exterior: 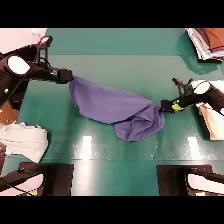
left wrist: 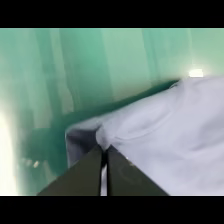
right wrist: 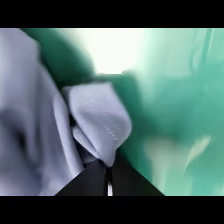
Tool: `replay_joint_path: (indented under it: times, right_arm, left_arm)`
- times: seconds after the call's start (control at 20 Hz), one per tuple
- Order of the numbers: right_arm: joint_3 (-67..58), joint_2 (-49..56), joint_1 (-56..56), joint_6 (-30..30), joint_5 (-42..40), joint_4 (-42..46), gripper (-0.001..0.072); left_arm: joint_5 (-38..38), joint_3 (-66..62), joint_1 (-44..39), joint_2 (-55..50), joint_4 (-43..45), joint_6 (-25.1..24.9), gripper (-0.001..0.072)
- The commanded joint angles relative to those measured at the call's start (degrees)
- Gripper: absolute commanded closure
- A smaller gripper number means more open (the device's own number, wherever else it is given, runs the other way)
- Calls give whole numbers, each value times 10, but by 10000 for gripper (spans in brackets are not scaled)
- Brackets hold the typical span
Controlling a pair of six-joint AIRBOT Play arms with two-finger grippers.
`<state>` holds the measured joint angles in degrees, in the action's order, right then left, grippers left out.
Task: Fold the shirts.
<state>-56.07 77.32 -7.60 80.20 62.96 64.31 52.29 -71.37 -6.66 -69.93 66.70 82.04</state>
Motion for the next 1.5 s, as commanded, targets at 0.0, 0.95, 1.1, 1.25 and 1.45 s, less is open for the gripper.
replay_joint_path:
  times: [0.0,0.95,1.1,1.25,1.45]
  right_arm:
    - [-59,-78,20,-2,-7,17,695]
    - [-504,-345,261,-1,137,14,696]
    - [-517,-276,234,13,169,-5,696]
    - [-451,-195,161,39,183,19,696]
    - [-341,-59,86,44,161,67,696]
  left_arm:
    - [2,-52,0,52,41,0,683]
    - [42,-422,0,244,84,-12,684]
    - [82,-402,0,183,129,-12,684]
    - [124,-357,0,80,140,-10,683]
    - [136,-280,0,-77,144,1,682]
